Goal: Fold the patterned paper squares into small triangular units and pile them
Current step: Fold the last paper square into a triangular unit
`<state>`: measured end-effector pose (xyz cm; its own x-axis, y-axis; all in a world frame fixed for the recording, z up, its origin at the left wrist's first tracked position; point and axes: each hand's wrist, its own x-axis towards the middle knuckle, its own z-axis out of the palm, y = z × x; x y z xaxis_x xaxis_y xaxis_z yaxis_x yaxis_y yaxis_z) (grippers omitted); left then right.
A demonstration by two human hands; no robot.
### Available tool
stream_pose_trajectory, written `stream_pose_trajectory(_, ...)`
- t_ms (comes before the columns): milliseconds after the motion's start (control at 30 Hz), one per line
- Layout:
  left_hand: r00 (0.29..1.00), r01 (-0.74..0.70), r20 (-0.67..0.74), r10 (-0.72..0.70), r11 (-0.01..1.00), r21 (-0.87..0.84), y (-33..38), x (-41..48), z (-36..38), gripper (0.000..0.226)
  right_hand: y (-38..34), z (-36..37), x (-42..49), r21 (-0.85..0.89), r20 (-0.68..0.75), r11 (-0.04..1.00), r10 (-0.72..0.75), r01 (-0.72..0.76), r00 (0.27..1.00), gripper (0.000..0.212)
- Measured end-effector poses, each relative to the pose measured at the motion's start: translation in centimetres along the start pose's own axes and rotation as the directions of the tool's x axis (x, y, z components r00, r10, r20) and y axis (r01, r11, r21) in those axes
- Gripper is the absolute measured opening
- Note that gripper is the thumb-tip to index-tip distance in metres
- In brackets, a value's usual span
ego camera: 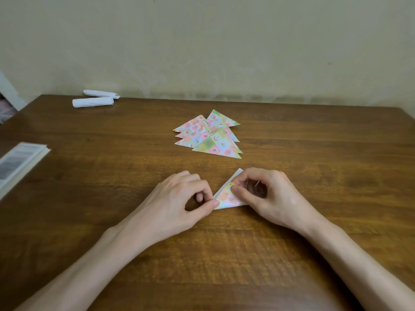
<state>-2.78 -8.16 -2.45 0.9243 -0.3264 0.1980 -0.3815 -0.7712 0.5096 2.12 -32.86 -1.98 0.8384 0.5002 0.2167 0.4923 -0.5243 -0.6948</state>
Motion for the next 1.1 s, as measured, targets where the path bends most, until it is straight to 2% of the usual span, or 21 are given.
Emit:
stream_pose_trajectory(400, 0.998, 0.045, -0.036, -0.043, 0.997, 0.060, 0.3, 0.4, 0.4, 0.028, 0.4, 0.7, 0.5, -0.065, -0.136, 0.997, 0.040, -0.050, 0.990, 0.010)
stream_pose_trajectory(633, 0.998, 0.039, -0.055, -0.034, 0.995, 0.093, 0.3, 0.3, 0.6, 0.026, 0.4, 1.0, 0.6, -0.061, -0.114, 0.994, 0.081, -0.089, 0.990, 0.013)
stream_pose_trajectory(833, 0.997, 0.015, -0.079, -0.012, 0.999, 0.041, 0.3, 0.2, 0.6, 0.005, 0.4, 1.0, 0.5, -0.036, -0.131, 0.994, 0.099, -0.104, 0.986, 0.013)
stream_pose_trajectory(1033, 0.994, -0.067, -0.079, 0.070, 0.997, 0.046, 0.3, 0.2, 0.5, 0.022, 0.3, 1.2, 0.4, -0.078, -0.142, 0.994, 0.067, -0.079, 0.988, 0.004)
stream_pose_trajectory(1100, 0.994, -0.075, -0.075, 0.080, 0.995, 0.059, 0.2, 0.2, 0.4, 0.023, 0.2, 1.1, 0.4, -0.131, -0.158, 0.989, 0.051, -0.072, 0.986, 0.011)
